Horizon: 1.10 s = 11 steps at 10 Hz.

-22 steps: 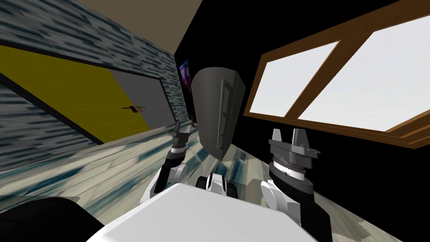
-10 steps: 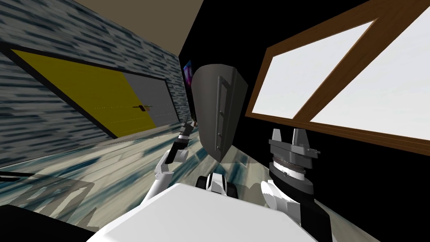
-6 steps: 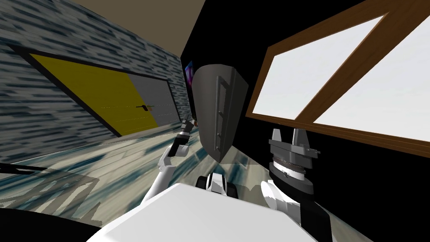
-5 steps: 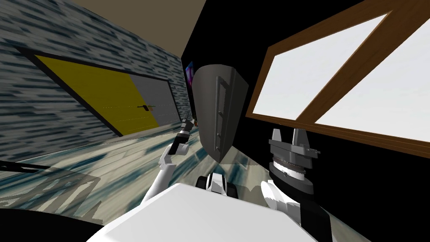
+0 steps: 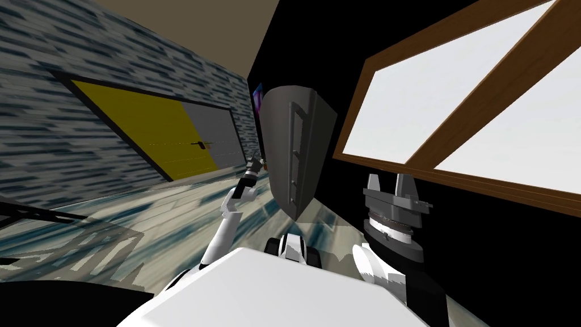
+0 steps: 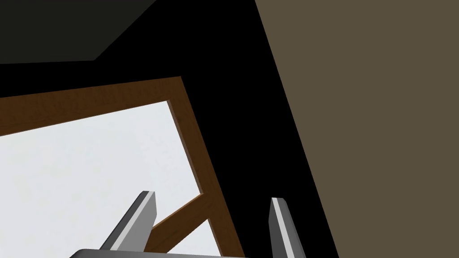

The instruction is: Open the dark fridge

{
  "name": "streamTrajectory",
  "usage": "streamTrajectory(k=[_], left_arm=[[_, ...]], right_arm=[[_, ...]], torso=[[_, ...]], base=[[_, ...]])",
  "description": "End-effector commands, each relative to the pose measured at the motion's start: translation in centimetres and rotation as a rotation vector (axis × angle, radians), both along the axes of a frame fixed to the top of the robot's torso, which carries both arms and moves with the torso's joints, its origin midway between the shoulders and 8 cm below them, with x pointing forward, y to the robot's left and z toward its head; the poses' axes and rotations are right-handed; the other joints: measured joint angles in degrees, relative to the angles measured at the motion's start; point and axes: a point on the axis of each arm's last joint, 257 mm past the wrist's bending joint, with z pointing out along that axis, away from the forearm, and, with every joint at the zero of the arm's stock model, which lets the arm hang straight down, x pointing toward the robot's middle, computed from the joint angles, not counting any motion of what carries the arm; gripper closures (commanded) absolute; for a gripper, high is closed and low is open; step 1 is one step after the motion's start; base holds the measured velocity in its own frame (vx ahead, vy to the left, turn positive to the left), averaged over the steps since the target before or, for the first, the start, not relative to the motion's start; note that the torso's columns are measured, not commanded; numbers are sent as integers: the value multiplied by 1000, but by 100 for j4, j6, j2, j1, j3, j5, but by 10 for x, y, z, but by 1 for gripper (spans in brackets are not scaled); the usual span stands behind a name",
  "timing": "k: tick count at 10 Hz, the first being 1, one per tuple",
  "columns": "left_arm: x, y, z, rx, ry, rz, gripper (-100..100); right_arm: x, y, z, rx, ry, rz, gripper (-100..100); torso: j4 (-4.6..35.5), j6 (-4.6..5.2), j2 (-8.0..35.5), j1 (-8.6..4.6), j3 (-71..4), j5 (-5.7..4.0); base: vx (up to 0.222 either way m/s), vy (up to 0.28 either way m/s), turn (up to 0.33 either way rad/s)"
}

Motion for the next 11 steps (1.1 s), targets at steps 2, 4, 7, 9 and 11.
streamTrajectory(k=[2,4,7,9,11], left_arm=[[27,18,10,-67,39,11,-100],[40,26,15,-104,60,15,-100],[56,32,22,-146,85,13,-100],[68,38,27,-187,107,13,-100],[80,44,30,-229,131,11,-100]], right_arm=[[0,0,0,0,0,0,0],[0,0,0,0,0,0,0],[0,0,0,0,0,0,0],[0,0,0,0,0,0,0],[0,0,0,0,0,0,0]], torso=[[0,0,-1,-2,-1,-1],[-2,-1,-4,7,-3,2],[0,-2,-2,-7,-1,-1],[-1,-3,-2,1,-1,1],[-1,-3,-3,-7,-2,-1]], base=[[20,-99,71],[25,-86,86],[19,-96,80],[17,-93,93],[14,-116,104]])
